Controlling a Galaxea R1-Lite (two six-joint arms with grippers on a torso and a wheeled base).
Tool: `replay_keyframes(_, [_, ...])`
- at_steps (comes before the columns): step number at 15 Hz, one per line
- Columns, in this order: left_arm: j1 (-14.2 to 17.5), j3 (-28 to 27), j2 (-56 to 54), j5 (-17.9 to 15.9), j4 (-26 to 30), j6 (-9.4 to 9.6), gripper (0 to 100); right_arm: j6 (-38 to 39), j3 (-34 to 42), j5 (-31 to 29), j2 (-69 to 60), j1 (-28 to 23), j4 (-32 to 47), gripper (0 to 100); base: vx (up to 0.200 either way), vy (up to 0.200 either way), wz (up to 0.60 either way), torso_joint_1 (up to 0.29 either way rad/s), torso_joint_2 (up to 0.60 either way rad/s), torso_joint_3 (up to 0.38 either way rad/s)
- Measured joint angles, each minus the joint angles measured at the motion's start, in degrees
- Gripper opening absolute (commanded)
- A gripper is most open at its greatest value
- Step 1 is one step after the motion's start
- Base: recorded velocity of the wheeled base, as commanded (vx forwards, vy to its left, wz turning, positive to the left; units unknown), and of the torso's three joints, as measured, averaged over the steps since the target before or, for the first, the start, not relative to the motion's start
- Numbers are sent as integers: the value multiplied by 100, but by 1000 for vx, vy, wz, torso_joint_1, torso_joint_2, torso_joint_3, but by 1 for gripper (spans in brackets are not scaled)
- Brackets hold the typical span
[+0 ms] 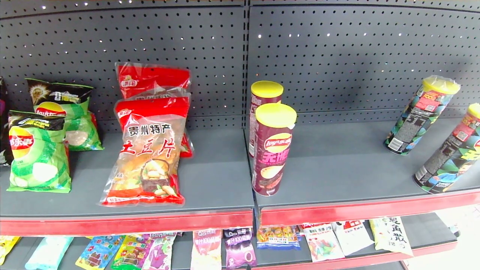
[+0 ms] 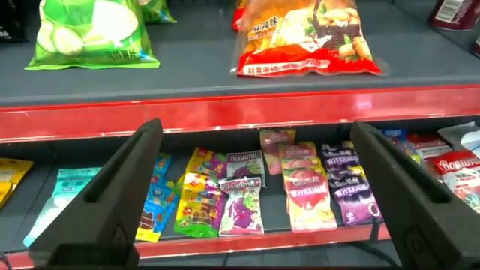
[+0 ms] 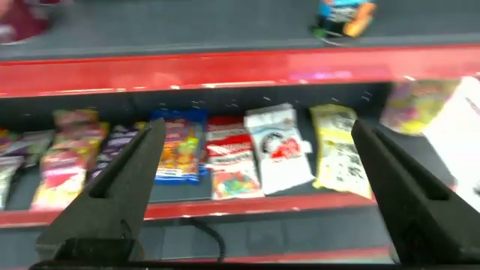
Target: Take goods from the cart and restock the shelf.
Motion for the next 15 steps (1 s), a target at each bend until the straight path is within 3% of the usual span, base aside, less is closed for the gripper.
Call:
replay_keyframes(9, [0,2,2,39,2,24,100,16,0,-87,-284,5,0,100,0,0,0,0,0,0])
replay_keyframes(12, [0,2,2,44,5,13,100,16,0,-88,-293,5,0,100,-200,0,0,14,4,-2])
replay_keyframes(15, [0,0,2,39,-2,9,100,-6,-2,-90,-293,2,0,100,0,0,0,0,0,0])
